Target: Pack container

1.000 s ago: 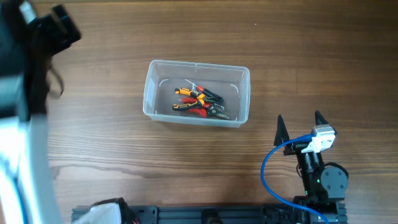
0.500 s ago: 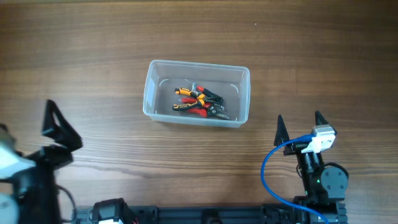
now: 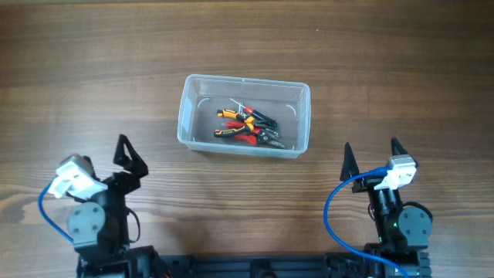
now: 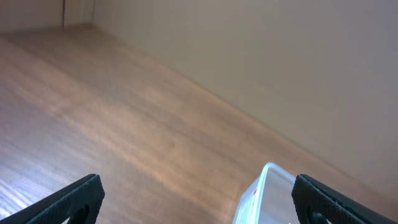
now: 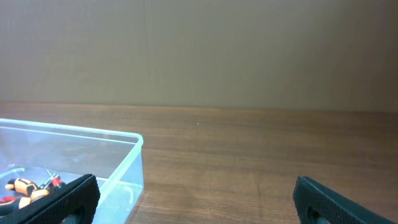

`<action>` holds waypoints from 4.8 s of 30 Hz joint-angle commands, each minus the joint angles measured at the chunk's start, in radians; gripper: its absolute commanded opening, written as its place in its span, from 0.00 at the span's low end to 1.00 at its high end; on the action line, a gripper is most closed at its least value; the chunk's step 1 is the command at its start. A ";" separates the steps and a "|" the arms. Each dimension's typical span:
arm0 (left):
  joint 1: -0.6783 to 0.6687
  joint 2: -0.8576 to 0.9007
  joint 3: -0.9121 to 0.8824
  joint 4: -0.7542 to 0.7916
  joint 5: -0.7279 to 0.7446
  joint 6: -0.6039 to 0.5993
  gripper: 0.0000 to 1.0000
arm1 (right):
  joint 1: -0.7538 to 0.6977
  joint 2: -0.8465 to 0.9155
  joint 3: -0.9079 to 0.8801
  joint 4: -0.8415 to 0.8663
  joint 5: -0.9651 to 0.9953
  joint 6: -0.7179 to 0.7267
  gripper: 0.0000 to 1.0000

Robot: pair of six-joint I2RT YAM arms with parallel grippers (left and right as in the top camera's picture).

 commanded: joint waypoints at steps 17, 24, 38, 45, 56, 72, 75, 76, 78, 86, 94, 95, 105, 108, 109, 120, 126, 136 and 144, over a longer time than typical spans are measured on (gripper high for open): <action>-0.094 -0.177 -0.183 0.005 0.027 -0.021 1.00 | 0.004 -0.012 -0.001 0.006 -0.008 -0.011 1.00; -0.144 -0.194 -0.235 0.045 0.027 -0.020 1.00 | 0.004 -0.012 -0.001 0.006 -0.008 -0.010 1.00; -0.155 -0.199 -0.269 0.064 0.023 0.181 1.00 | 0.004 -0.012 -0.001 0.006 -0.008 -0.011 0.99; -0.155 -0.199 -0.269 0.063 0.023 0.487 1.00 | 0.004 -0.012 -0.001 0.006 -0.008 -0.010 1.00; -0.155 -0.198 -0.269 0.063 0.023 0.486 1.00 | 0.004 -0.012 -0.001 0.006 -0.007 -0.010 1.00; -0.155 -0.197 -0.269 0.063 0.023 0.486 1.00 | 0.004 -0.012 -0.001 0.005 -0.007 -0.010 1.00; -0.155 -0.197 -0.269 0.063 0.023 0.486 1.00 | 0.004 -0.012 -0.001 0.006 -0.008 -0.010 1.00; -0.155 -0.197 -0.269 0.063 0.023 0.486 1.00 | 0.004 -0.012 -0.001 0.005 -0.007 -0.010 1.00; -0.155 -0.197 -0.269 0.063 0.023 0.486 1.00 | 0.004 -0.012 -0.001 0.006 -0.008 -0.010 1.00; -0.155 -0.197 -0.269 0.063 0.023 0.486 1.00 | 0.004 -0.012 -0.001 0.005 -0.008 -0.010 1.00; -0.156 -0.197 -0.269 0.063 0.023 0.486 1.00 | 0.004 -0.012 -0.001 0.006 -0.008 -0.010 1.00; -0.155 -0.197 -0.269 0.063 0.023 0.486 1.00 | 0.004 -0.012 -0.001 0.005 -0.008 -0.010 1.00; -0.155 -0.197 -0.269 0.063 0.023 0.486 1.00 | 0.004 -0.012 -0.001 0.005 -0.008 -0.010 1.00; -0.155 -0.197 -0.269 0.063 0.023 0.486 1.00 | 0.004 -0.012 -0.001 0.005 -0.007 -0.010 1.00; -0.155 -0.197 -0.269 0.063 0.023 0.486 1.00 | 0.004 -0.012 -0.001 0.005 -0.008 -0.010 1.00; -0.155 -0.197 -0.269 0.063 0.023 0.486 1.00 | 0.004 -0.012 -0.001 0.005 -0.007 -0.010 1.00; -0.155 -0.197 -0.269 0.063 0.023 0.486 1.00 | 0.004 -0.012 -0.001 0.005 -0.008 -0.010 1.00; -0.155 -0.197 -0.269 0.063 0.023 0.486 1.00 | 0.004 -0.012 -0.001 0.005 -0.007 -0.010 1.00; -0.155 -0.197 -0.269 0.063 0.023 0.486 1.00 | 0.004 -0.012 -0.001 0.005 -0.008 -0.010 1.00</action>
